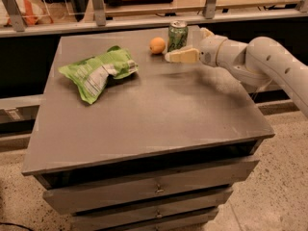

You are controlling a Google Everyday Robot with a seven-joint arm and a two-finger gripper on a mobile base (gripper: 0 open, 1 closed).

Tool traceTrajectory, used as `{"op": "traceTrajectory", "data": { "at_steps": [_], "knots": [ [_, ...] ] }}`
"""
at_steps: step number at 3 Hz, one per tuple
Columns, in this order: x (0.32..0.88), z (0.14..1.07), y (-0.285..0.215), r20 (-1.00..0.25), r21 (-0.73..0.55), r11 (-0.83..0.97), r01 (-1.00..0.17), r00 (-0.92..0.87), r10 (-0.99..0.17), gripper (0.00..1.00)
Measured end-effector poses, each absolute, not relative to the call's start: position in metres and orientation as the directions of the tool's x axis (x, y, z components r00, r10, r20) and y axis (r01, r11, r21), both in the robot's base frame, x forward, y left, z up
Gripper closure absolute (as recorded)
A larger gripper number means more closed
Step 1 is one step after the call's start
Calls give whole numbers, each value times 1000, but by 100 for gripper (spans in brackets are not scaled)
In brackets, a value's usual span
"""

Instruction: Move green can near orange

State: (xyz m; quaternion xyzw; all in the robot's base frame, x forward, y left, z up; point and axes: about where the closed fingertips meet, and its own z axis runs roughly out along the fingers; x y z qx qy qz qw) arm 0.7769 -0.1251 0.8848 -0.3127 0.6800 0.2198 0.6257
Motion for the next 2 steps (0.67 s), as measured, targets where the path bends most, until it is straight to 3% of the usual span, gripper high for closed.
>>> {"op": "traceTrajectory", "data": {
  "at_steps": [2],
  "knots": [
    [735, 895, -176, -975, -135, 657, -741, -19, -221, 0]
  ]
}}
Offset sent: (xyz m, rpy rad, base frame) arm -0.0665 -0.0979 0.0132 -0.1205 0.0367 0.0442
